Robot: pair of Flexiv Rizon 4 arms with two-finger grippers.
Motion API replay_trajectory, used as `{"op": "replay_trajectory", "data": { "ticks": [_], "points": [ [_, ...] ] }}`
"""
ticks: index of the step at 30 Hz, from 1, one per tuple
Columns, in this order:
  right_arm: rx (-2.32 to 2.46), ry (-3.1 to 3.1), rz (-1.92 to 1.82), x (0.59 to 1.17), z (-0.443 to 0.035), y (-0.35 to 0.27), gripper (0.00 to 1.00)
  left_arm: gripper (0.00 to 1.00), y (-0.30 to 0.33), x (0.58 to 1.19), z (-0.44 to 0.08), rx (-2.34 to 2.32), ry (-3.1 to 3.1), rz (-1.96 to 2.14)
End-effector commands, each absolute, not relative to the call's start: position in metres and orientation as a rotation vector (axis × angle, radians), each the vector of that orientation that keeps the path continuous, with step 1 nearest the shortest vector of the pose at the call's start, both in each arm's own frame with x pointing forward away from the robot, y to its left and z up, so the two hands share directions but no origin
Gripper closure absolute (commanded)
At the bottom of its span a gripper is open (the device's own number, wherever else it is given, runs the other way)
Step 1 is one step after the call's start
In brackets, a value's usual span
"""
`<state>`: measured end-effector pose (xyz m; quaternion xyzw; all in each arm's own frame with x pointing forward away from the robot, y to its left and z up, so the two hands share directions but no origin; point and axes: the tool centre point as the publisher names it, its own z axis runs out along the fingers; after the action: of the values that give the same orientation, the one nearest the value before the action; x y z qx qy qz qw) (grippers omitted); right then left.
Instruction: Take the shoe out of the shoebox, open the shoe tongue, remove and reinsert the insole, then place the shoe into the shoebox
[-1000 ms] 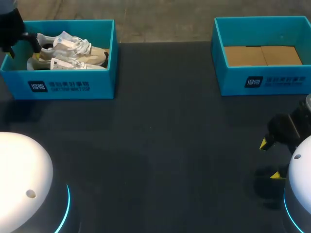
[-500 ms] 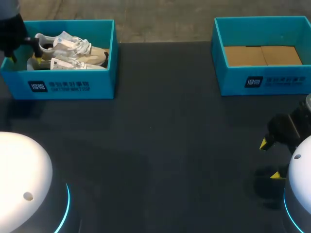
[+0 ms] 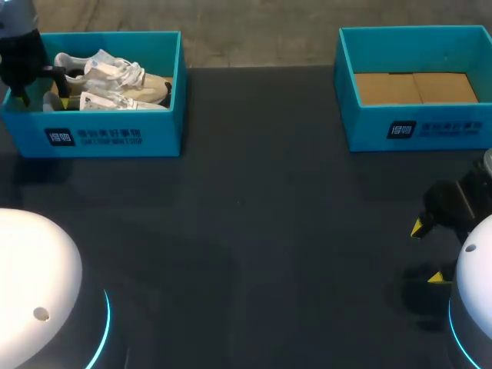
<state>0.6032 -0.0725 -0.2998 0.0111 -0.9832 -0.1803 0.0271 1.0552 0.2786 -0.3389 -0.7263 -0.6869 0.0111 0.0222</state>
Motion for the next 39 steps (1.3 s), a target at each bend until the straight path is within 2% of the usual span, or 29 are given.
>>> {"op": "replay_trajectory", "data": {
  "ticks": [1,7,11,20,32,39],
  "points": [
    [0.034,-3.040,-0.554,0.602,-0.300,-0.072,0.00,0.00,0.276,1.058,-0.346,-2.240,-2.111,0.026],
    [0.034,-3.040,-0.554,0.602,-0.300,-0.072,0.00,0.02,0.275,1.058,-0.354,-2.216,-2.104,0.014],
    [0.034,-3.040,-0.554,0.602,-0.300,-0.072,0.00,0.10,0.276,1.060,-0.358,-2.201,-2.112,0.012],
    [0.034,-3.040,-0.554,0.602,-0.300,-0.072,0.00,0.09,0.274,1.059,-0.367,-2.189,-2.100,0.016],
    [0.034,-3.040,-0.554,0.602,-0.300,-0.072,0.00,0.17,0.274,1.061,-0.378,-2.177,-2.106,0.022],
    [0.034,-3.040,-0.554,0.602,-0.300,-0.072,0.00,0.29,0.276,1.061,-0.384,-2.161,-2.101,0.023]
  ]
}}
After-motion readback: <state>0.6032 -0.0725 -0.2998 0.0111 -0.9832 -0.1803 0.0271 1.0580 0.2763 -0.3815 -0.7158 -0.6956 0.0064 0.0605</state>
